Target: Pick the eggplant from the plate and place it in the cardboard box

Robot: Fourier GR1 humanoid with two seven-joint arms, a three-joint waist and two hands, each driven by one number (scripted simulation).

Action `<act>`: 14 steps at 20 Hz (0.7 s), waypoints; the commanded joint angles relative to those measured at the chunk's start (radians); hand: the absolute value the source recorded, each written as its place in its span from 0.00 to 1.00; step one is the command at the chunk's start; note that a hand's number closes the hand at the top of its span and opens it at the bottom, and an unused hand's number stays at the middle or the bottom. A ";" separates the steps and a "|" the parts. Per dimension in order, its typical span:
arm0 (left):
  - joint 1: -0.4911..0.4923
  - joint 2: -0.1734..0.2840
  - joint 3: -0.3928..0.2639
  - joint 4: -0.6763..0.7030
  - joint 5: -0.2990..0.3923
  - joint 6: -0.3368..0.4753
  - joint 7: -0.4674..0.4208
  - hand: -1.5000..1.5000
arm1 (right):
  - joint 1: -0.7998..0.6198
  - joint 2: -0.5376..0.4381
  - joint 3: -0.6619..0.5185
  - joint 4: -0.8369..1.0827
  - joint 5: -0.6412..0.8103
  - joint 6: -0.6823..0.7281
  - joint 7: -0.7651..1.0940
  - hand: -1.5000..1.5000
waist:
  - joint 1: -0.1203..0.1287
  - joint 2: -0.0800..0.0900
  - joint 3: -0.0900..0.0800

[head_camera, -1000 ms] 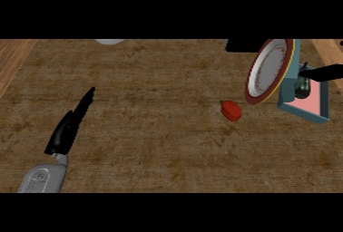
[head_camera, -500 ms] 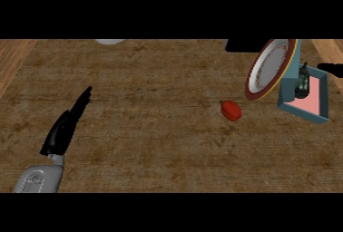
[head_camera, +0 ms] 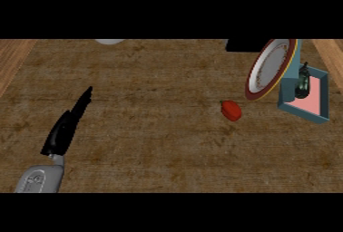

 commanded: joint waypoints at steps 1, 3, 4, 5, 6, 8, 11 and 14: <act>0.015 -0.004 -0.010 0.006 -0.014 0.001 -0.013 0.50 | 0.017 -0.086 -0.043 0.131 -0.052 -0.015 -0.113 0.00 | 0.008 0.003 0.001; 0.005 -0.045 -0.036 0.008 -0.035 0.035 -0.016 0.50 | 0.069 -0.126 -0.086 0.151 -0.084 0.011 -0.163 0.00 | 0.007 0.006 0.002; -0.007 0.002 0.007 0.003 0.006 -0.011 -0.015 0.50 | 0.069 -0.149 -0.085 0.168 -0.097 0.026 -0.170 0.00 | 0.006 0.003 0.001; 0.030 0.027 0.033 0.077 -0.002 0.000 -0.105 0.50 | 0.131 -0.089 -0.094 0.160 -0.111 0.016 -0.242 0.00 | -0.002 0.002 0.001; 0.023 -0.036 -0.033 -0.042 -0.039 0.035 0.018 0.50 | 0.077 -0.170 -0.087 0.198 -0.117 0.056 -0.195 0.00 | 0.007 0.001 0.002; -0.010 -0.001 -0.002 0.014 -0.009 -0.009 -0.009 0.50 | 0.120 -0.187 -0.109 0.244 -0.132 0.075 -0.243 0.00 | 0.010 0.007 0.003; 0.016 -0.007 -0.001 0.053 -0.025 0.014 -0.080 0.50 | 0.148 -0.237 -0.092 0.263 -0.127 0.095 -0.264 0.00 | 0.008 0.006 0.003; -0.003 -0.001 0.013 0.041 -0.015 0.009 -0.058 0.50 | 0.154 -0.182 -0.066 0.284 -0.119 0.041 -0.324 0.00 | 0.010 0.005 0.002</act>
